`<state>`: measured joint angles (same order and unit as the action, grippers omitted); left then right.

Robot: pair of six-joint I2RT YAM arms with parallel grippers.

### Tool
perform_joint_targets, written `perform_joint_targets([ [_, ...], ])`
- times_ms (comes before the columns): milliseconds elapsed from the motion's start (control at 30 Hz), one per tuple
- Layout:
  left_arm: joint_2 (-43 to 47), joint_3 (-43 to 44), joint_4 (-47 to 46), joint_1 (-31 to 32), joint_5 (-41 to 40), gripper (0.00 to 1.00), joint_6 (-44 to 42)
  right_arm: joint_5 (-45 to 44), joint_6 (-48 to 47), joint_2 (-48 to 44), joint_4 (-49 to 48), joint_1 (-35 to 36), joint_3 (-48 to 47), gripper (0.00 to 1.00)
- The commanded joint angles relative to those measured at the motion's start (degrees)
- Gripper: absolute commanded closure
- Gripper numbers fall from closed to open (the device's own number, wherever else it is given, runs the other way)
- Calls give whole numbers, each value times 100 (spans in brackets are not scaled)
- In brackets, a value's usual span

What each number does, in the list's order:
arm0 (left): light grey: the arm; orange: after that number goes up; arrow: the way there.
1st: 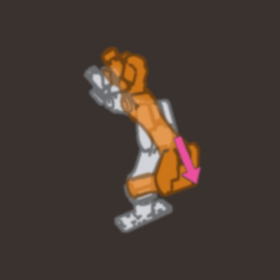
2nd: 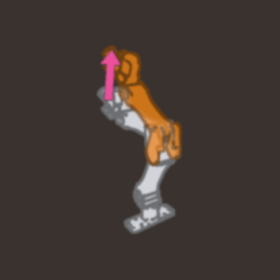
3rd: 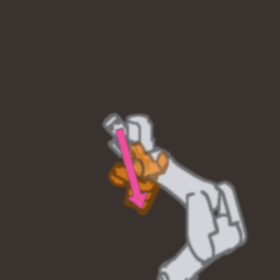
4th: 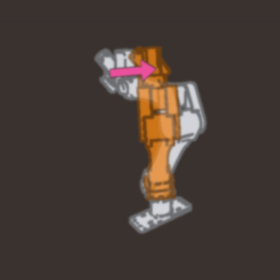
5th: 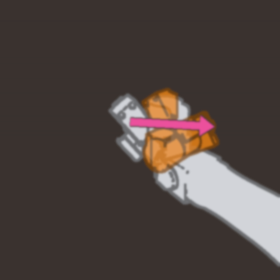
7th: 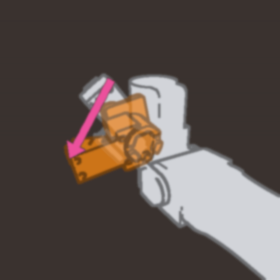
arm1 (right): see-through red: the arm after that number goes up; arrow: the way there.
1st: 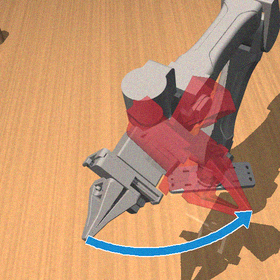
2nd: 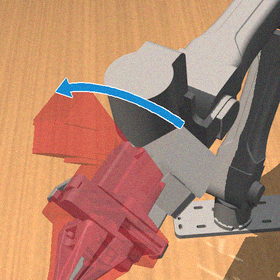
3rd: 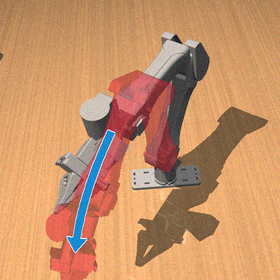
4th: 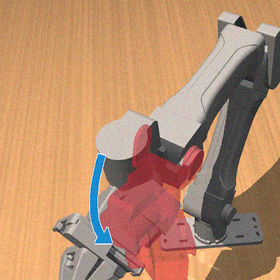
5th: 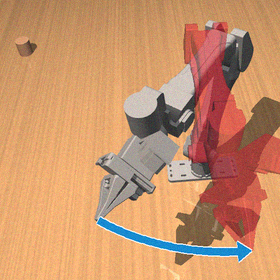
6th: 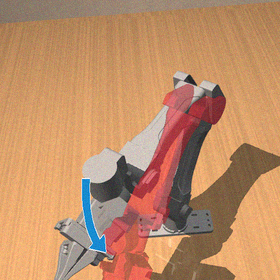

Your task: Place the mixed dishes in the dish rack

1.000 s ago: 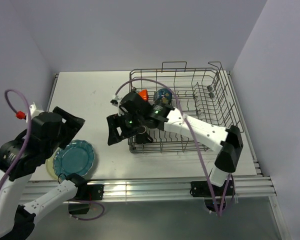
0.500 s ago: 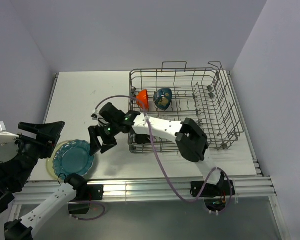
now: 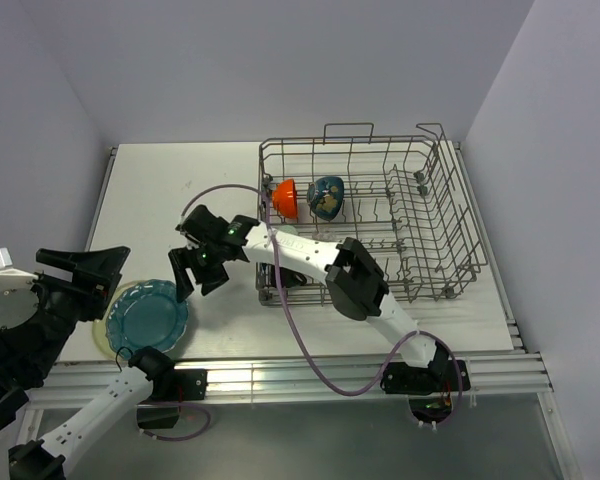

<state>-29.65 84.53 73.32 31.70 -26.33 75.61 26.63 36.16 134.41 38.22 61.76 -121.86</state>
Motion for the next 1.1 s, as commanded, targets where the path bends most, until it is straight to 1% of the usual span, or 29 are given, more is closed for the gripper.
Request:
perform_joint_targets([
  [0,82,-86,7,20,93,25,76,-571,-259,217,397,91,-233,24],
  [100,126,-182,-11,38,119,25,120,-536,-145,244,248,126,-40,24],
  [233,126,-200,-19,64,154,25,138,-343,66,235,-182,187,224,24],
  [533,108,-148,156,73,207,26,199,105,286,771,-455,249,-285,24],
  [700,135,-183,200,90,224,26,226,149,374,1017,-517,249,-409,28],
  [800,126,-174,218,99,216,26,226,210,426,1035,-710,258,-312,38],
  [833,126,-174,218,99,216,26,226,237,444,1026,-823,258,-286,44],
  [867,126,-174,235,108,207,26,226,220,488,1000,-859,258,-216,47],
  [900,135,-183,244,125,207,25,234,237,514,991,-912,249,-189,52],
  [933,152,-200,253,126,198,26,243,255,532,973,-965,249,-171,64],
  [1000,161,-218,253,134,189,26,261,290,576,973,-983,249,-154,76],
  [1033,179,-244,253,143,189,26,278,290,585,982,-974,249,-171,86],
  [1067,196,-253,244,161,181,26,296,281,585,991,-965,249,-188,89],
])
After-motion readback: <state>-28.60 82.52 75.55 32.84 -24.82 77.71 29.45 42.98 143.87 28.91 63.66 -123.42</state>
